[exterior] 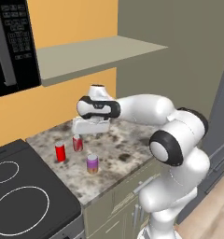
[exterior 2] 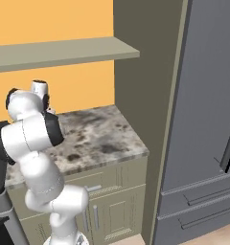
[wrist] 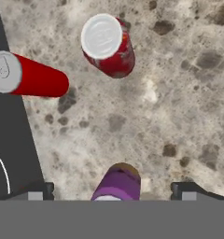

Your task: Four empty soda cans are scattered around the kitchen. Gather all the cans and cluster them next to the stove for recycling.

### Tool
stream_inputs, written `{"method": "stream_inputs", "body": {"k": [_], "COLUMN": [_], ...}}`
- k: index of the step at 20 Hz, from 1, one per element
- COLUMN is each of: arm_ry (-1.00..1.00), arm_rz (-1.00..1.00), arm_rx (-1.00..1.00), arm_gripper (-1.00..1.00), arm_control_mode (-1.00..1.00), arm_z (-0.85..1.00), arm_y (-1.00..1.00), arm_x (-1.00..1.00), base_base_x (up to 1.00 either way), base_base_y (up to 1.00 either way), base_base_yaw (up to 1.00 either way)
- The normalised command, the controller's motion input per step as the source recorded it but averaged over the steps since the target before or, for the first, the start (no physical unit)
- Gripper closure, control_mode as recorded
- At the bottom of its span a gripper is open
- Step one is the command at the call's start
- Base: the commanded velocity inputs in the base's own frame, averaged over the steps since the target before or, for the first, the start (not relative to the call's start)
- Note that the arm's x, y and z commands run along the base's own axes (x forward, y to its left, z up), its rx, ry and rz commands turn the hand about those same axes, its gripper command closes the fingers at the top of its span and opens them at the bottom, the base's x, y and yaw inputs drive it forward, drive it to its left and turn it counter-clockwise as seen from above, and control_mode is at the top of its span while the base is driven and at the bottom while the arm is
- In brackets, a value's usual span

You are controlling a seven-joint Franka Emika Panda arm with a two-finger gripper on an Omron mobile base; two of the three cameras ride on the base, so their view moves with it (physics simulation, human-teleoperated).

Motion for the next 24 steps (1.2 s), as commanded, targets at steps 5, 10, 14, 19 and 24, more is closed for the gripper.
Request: {"method": "stream_inputs", "body": {"k": [5, 10, 14, 19, 24], "arm_ry": [-0.07, 0.0, 0.0, 0.01, 0.01], "arm_rz": [0.05, 0.0, 0.01, 0.03, 0.01], "arm_rx": [0.02, 0.09, 0.05, 0.0, -0.04], "arm_gripper": [-1.0, -1.0, -1.0, -1.0, -1.0], "arm_control_mode": [-1.0, -1.0, -1.0, -1.0, -1.0], "arm_z": [0.14, 0.21, 0.21, 0.19, 0.11], "arm_y": [-0.31, -0.33, -0.32, -0.3, -0.32], "arm_x": [-0.58, -0.55, -0.58, -0.6, -0.59], "base_base_x": [0.0, 0.0, 0.0, 0.0, 0.0], "base_base_y": [0.0, 0.0, 0.0, 0.0, 0.0], "base_base_yaw": [0.0, 0.0, 0.0, 0.0, 0.0]}}
